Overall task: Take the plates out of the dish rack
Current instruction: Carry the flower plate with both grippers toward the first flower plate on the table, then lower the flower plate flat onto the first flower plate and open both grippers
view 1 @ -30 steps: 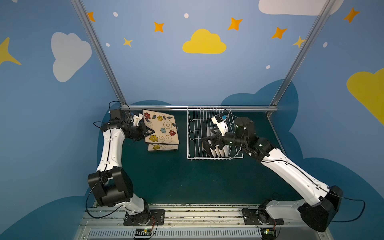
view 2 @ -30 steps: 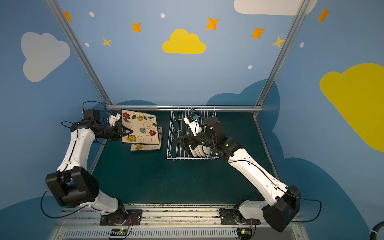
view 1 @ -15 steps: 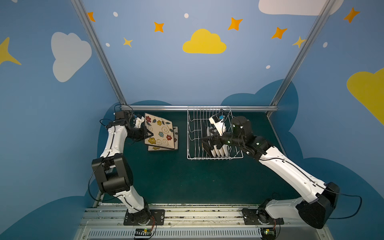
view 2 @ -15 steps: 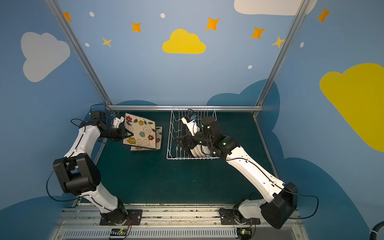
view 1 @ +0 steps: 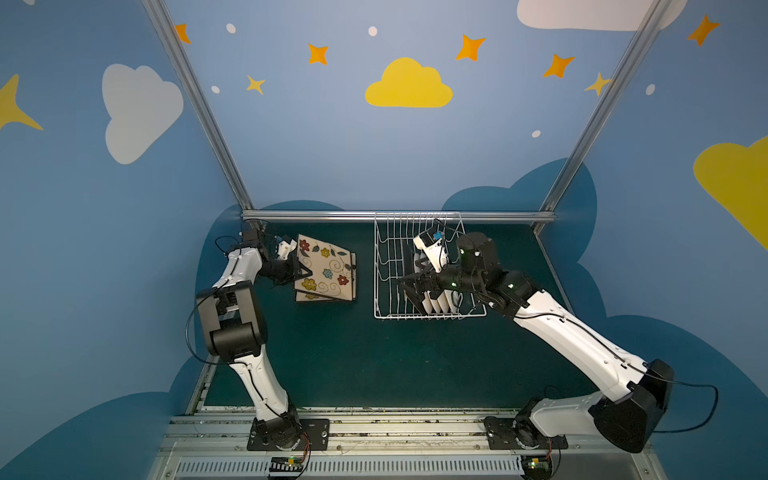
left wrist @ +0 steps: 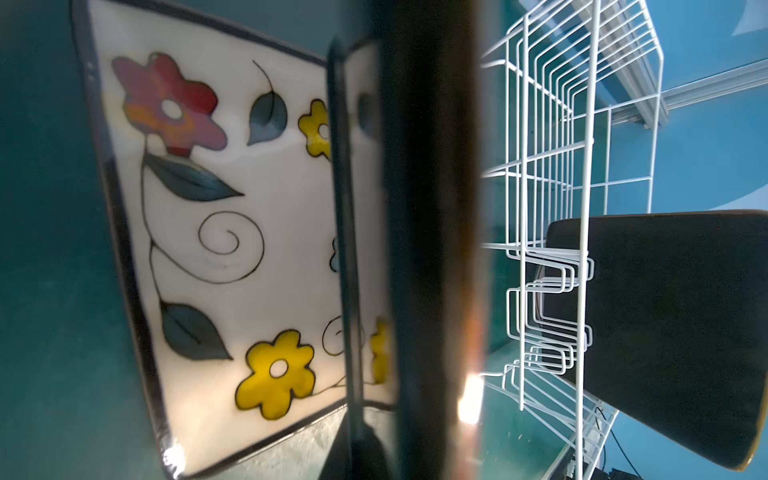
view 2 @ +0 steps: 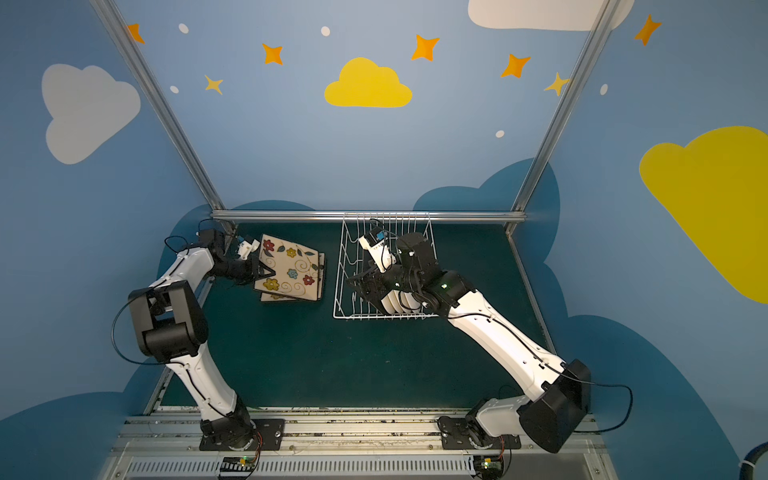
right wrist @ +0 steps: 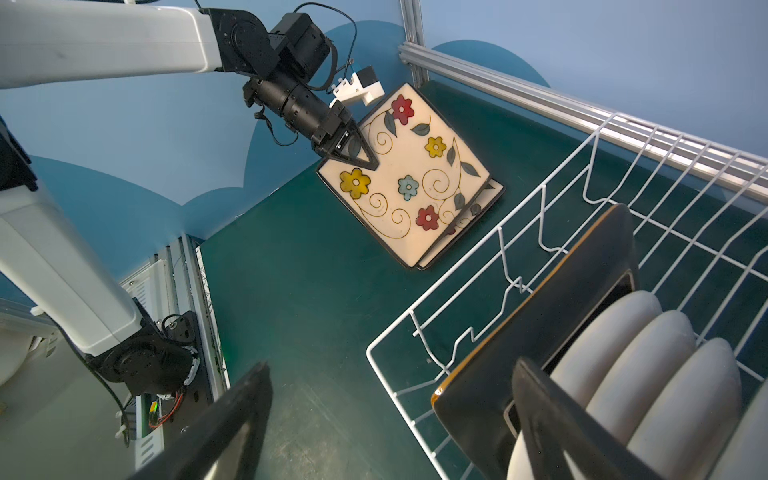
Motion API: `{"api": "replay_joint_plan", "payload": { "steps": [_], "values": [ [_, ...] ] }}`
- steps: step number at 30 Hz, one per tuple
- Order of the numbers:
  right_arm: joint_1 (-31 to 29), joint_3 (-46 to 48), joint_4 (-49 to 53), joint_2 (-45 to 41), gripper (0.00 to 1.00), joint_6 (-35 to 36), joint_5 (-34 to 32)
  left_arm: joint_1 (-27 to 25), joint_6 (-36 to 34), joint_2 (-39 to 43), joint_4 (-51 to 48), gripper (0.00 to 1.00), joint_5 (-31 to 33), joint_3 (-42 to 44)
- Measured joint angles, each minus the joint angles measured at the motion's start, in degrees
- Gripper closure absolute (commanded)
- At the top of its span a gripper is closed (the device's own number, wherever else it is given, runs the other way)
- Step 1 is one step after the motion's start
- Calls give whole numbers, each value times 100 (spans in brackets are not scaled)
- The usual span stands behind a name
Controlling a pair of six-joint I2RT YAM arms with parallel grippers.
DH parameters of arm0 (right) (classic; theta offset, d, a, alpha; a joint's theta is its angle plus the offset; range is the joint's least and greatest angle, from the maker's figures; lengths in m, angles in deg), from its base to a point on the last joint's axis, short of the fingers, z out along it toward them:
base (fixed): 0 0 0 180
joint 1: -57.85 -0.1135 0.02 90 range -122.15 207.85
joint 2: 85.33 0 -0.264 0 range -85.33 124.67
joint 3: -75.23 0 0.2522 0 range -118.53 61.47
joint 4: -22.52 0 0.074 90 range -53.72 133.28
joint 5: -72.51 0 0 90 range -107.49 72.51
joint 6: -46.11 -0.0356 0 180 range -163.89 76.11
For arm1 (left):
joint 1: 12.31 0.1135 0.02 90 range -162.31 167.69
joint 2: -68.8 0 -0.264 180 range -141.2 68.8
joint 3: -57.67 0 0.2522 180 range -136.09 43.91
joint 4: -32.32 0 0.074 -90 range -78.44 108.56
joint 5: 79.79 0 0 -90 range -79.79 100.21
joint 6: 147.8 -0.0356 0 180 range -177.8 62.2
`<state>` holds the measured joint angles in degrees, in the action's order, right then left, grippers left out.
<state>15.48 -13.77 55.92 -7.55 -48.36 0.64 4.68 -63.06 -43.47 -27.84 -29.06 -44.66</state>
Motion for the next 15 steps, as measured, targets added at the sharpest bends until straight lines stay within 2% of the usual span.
{"api": "replay_joint_plan", "payload": {
  "steps": [15],
  "values": [
    [-138,-249,98,201,10,-118,-76,74,-55,-730,-181,96,-350,-595]
  ]
}}
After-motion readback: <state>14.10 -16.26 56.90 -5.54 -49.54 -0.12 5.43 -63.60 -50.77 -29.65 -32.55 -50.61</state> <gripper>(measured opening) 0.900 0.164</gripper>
